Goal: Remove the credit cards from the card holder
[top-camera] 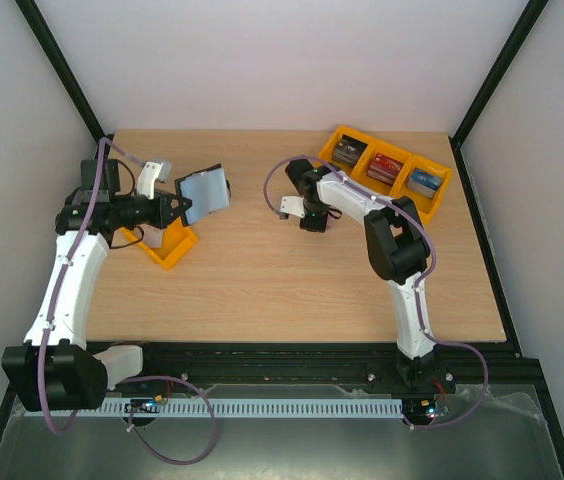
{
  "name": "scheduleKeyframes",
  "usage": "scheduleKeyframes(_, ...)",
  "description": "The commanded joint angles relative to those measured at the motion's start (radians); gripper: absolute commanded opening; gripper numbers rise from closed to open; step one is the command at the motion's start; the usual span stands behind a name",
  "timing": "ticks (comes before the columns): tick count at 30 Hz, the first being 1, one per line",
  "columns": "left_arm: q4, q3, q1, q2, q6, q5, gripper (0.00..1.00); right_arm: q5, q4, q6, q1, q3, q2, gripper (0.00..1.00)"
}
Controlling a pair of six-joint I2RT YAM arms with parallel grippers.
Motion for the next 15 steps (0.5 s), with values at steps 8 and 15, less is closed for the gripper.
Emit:
scheduleKeyframes(8,0.020,0.003,0.006,0.008,0.003,0.017,0.02,0.023,0.042,-0.021,-0.020,0.037,0.012,0.04)
scheduleKeyframes(15,0.016,-0.002,0.011,0.001,0.006,0.016,0.02,0.096,0.114,-0.003,-0.042,0.022,-0.020,0.13)
